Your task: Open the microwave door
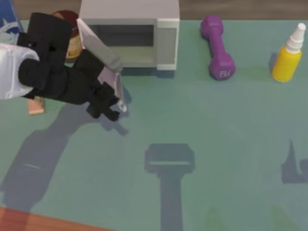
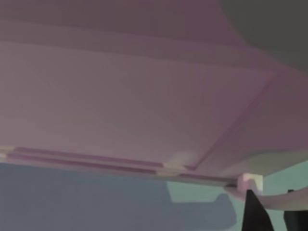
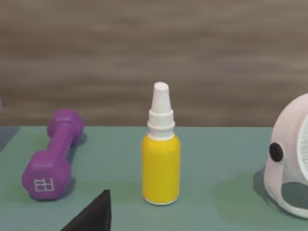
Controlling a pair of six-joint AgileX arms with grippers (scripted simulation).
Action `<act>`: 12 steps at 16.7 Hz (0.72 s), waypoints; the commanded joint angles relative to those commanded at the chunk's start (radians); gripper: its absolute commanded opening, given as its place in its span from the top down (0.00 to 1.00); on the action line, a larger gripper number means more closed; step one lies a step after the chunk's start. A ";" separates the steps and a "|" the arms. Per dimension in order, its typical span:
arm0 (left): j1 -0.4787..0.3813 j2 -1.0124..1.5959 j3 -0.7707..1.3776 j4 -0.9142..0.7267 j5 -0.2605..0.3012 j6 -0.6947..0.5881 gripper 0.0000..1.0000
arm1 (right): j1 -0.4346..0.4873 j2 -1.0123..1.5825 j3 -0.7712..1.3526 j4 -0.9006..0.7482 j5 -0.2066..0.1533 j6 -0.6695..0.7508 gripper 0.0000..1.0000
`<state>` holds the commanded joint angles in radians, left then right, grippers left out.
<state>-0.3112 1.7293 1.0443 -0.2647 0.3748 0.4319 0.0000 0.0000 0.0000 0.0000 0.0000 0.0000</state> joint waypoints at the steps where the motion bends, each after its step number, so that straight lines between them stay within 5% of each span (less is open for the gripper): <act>1: 0.000 0.000 0.000 0.000 0.000 0.000 1.00 | 0.000 0.000 0.000 0.000 0.000 0.000 0.00; 12: 0.039 -0.002 0.003 -0.042 0.058 0.091 1.00 | 0.000 0.000 0.000 0.000 0.000 0.000 0.00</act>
<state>-0.2727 1.7270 1.0477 -0.3065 0.4329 0.5231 0.0000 0.0000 0.0000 0.0000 0.0000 0.0000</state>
